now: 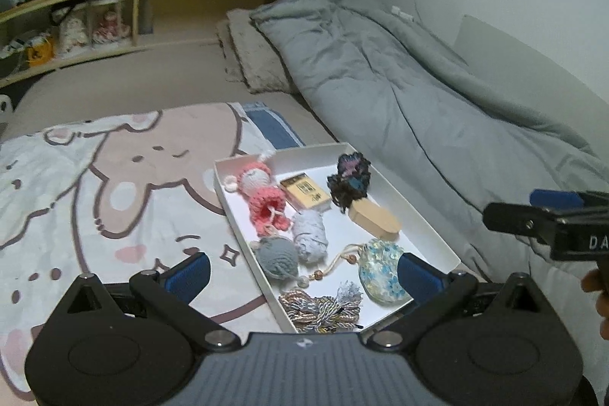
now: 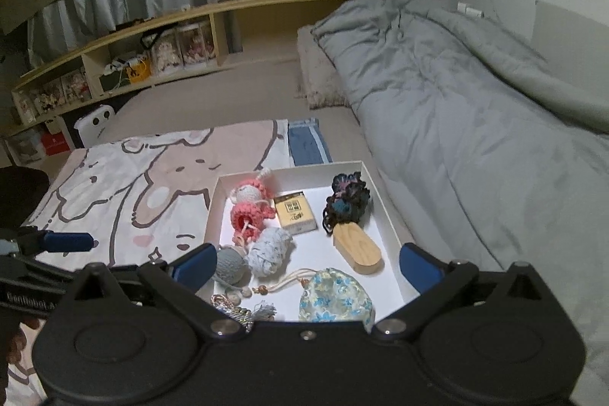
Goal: Organize objects
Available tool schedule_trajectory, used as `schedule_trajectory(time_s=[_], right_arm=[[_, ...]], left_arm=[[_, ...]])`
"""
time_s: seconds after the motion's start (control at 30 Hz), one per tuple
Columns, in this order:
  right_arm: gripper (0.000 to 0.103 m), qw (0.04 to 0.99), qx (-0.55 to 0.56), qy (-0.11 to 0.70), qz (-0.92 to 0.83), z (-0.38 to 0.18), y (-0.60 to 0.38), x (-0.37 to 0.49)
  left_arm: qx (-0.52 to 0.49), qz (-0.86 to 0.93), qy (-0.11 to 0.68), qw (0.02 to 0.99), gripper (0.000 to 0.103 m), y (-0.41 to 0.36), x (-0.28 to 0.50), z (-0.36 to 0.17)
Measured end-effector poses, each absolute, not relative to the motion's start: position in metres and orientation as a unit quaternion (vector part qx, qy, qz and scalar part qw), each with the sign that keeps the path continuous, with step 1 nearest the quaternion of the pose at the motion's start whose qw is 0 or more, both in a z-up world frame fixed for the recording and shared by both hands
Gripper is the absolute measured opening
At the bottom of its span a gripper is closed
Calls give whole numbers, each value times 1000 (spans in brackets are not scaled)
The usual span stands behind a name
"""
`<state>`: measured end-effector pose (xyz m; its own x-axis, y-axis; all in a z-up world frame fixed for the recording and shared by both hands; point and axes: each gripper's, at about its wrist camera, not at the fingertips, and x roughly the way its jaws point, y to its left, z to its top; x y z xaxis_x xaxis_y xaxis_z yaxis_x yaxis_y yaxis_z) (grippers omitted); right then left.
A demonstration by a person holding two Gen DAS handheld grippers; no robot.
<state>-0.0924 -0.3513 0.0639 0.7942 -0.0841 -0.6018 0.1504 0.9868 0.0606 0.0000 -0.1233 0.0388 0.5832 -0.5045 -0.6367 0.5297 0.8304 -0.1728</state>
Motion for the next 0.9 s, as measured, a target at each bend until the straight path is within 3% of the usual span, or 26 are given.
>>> schedule_trajectory(time_s=[0.9], right_arm=[[103, 942, 39, 321, -94, 33, -337, -168]], left_arm=[[56, -231, 335, 912, 103, -94, -71, 30]])
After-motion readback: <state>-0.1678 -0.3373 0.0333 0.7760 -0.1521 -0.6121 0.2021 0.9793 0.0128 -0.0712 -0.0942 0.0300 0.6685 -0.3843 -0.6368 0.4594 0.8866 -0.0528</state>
